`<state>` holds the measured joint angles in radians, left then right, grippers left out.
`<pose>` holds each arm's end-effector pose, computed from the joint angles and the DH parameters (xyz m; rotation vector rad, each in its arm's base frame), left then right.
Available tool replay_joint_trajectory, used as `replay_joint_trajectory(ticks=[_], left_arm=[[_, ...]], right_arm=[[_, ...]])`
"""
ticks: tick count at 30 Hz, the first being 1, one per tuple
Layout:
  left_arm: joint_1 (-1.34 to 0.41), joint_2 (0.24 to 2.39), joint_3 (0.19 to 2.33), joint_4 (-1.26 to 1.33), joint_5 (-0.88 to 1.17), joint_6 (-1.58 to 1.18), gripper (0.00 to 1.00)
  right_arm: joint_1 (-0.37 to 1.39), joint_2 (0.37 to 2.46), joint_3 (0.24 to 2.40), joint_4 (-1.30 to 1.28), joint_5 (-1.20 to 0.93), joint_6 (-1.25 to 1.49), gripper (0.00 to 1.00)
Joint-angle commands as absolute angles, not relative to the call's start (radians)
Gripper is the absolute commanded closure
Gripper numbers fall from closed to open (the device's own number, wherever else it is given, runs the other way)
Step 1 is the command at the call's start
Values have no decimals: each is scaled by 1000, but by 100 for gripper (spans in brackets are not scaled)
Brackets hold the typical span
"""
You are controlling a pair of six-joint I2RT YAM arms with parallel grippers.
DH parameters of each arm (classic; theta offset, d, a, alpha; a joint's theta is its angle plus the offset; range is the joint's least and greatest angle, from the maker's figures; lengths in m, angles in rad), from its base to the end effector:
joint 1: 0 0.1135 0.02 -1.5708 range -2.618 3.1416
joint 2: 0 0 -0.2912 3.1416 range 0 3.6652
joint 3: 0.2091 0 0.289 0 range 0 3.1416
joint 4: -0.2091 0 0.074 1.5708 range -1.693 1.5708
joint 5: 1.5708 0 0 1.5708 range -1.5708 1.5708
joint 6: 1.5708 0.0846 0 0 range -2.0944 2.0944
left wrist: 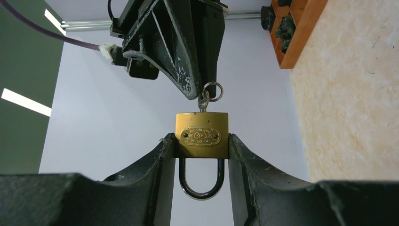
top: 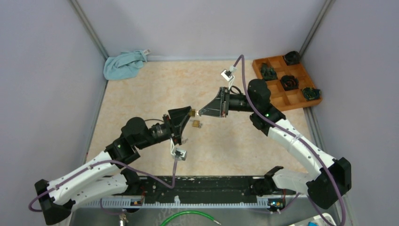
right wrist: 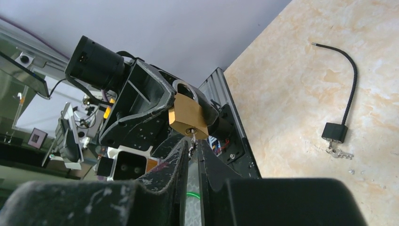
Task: Unlock with the key
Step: Unlock the lock.
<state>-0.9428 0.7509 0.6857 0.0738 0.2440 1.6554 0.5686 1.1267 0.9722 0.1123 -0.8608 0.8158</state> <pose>0.1299 -0.2137 0.3550 1.5570 0.2332 0.3702 0.2288 0.2223 0.3868 -0.5481 1.8300 1.6878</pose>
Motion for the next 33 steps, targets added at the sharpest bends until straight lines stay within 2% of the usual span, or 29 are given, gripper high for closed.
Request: replay_joint_trajectory(ticks=[1, 5, 9, 15, 25, 33], left_arm=[[-947, 736, 679, 128, 247, 1676, 96], [-948, 731, 666, 135, 266, 1695, 96], [-948, 731, 646, 175, 264, 1719, 97], [-948, 748, 634, 224, 235, 1731, 98], [-947, 769, 569, 329, 221, 1849, 100], [-948, 769, 493, 485, 259, 1969, 100]], right_arm=[[568, 1129, 991, 165, -871, 827, 86], [568, 1148, 990, 176, -885, 846, 85], [568, 1167, 1002, 168, -897, 877, 100], [568, 1205, 997, 183, -931, 994, 100], [568, 1249, 816, 559, -930, 1454, 100], [568, 1268, 796, 666, -910, 1617, 100]])
